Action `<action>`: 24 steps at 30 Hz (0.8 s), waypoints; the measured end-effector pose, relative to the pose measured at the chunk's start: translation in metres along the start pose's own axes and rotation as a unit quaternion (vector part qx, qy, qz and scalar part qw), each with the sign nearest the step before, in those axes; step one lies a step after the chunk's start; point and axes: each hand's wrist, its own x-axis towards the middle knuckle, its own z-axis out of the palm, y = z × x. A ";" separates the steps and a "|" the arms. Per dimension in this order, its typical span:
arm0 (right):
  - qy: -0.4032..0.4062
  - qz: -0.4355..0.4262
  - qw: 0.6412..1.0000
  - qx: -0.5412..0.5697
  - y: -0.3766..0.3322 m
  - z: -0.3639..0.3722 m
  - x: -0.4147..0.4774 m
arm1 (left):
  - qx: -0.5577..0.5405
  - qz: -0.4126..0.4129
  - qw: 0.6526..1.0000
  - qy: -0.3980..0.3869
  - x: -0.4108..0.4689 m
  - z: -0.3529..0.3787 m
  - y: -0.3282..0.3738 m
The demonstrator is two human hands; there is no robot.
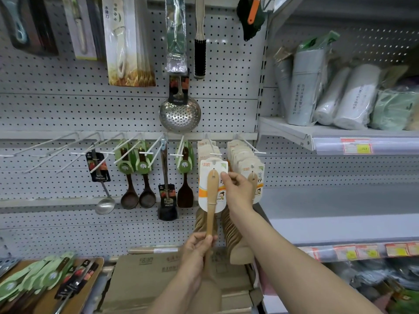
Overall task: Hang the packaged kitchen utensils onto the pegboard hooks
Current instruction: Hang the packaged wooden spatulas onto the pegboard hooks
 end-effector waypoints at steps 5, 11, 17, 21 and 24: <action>0.000 0.021 1.000 -0.011 0.006 0.000 0.013 | 0.005 -0.029 1.000 0.005 0.011 0.005 -0.004; -0.011 0.033 0.999 -0.025 0.016 0.007 0.026 | 0.022 -0.048 0.998 0.024 0.033 0.006 -0.009; -0.014 0.046 0.999 -0.023 0.018 0.012 0.042 | 0.097 -0.030 0.994 0.038 0.062 0.006 0.002; -0.016 0.060 0.998 -0.028 0.022 0.013 0.049 | 0.177 -0.002 0.982 0.063 0.078 0.006 0.005; -0.022 0.071 0.996 -0.052 0.024 0.013 0.052 | 0.212 0.001 0.975 0.072 0.084 0.008 0.008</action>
